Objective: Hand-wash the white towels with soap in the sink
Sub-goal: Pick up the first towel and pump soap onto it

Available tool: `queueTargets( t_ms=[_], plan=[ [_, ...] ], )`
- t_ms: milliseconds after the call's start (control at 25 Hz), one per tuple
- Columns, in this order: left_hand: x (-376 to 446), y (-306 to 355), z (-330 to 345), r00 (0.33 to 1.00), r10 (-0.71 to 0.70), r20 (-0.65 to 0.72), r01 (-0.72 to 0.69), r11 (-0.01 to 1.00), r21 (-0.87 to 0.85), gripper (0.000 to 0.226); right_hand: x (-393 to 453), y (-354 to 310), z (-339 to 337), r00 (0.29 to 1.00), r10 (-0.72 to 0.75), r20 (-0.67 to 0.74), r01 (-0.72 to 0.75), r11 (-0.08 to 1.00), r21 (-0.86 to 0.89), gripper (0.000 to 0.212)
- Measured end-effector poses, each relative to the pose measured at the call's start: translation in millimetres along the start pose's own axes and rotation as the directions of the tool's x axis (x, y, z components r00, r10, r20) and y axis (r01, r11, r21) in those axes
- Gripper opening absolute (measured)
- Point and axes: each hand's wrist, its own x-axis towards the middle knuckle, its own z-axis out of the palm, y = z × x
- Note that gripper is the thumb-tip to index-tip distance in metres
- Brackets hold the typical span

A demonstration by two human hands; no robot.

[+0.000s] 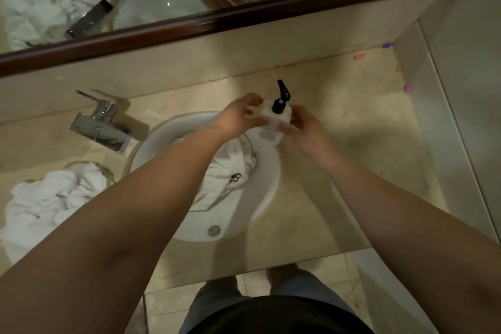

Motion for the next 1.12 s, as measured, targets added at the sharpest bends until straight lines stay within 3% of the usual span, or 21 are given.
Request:
queueTargets(
  t_ms=[400, 560, 640, 880, 1120],
  plan=[
    [-121, -46, -7, 0.980, -0.182, -0.084, 0.142, 0.924, -0.354, 0.035, -73, -20, 60, 0.954, 0.036, 0.296, -0.050, 0.998, 0.040, 0.047],
    [-164, -64, -23, 0.964, -0.238, -0.118, 0.170, 0.894, -0.415, 0.027, -92, -44, 97, 0.948, -0.108, 0.298, 0.120, 0.993, -0.022, 0.083],
    [-180, -77, -33, 0.953, -0.268, -0.141, 0.179, 0.874, -0.452, 0.023, -99, -58, 113, 0.930, -0.133, 0.343, 0.176, 0.980, -0.097, 0.090],
    [-211, -110, -48, 0.935, -0.321, -0.149, 0.196, 0.819, -0.539, 0.029, -111, -82, 149, 0.907, -0.124, 0.403, 0.188, 0.974, -0.125, 0.081],
    [-214, -126, -57, 0.929, -0.348, -0.128, 0.211, 0.779, -0.591, 0.027, -111, -86, 171, 0.921, -0.128, 0.367, 0.170, 0.982, -0.085, 0.076]
  ],
)
